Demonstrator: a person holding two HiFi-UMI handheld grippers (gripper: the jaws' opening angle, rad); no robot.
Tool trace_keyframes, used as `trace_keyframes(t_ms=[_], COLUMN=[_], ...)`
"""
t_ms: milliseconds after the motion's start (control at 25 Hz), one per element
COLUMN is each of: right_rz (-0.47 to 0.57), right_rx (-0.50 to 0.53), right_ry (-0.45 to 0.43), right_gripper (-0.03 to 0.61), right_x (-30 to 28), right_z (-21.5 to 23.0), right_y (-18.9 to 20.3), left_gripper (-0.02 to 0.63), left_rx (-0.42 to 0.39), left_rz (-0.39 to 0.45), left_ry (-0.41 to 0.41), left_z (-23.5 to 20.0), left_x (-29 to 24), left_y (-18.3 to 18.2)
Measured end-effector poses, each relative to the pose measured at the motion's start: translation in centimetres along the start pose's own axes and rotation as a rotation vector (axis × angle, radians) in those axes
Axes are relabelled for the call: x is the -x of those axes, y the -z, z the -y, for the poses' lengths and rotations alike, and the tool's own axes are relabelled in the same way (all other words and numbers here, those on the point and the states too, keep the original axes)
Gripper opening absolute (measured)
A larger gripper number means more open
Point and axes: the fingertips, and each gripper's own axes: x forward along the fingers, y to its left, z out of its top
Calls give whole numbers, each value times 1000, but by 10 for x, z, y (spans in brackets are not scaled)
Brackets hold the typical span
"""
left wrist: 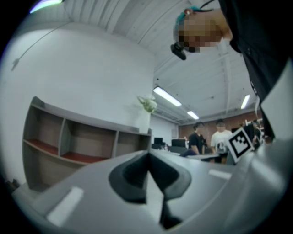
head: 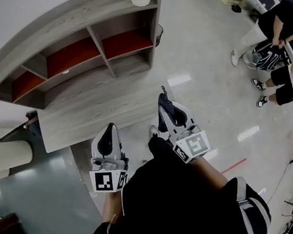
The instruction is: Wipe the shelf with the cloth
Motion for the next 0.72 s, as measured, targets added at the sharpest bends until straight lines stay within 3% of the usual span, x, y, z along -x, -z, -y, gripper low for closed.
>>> trace_keyframes(t_ms=[400, 720], right_rz=[-17, -21], right_rx=[10, -1], right_ry=[-25, 26], right_gripper=[54, 54], right_x=[-68, -105], right_z=[69, 81], right_y=[-2, 2], left_gripper=[5, 5], left_rx=[17, 23], left_rz=[-8, -6], left_ry=[-34, 3], left_z=[-5, -30], left_x=[-88, -116], left_y=[7, 10])
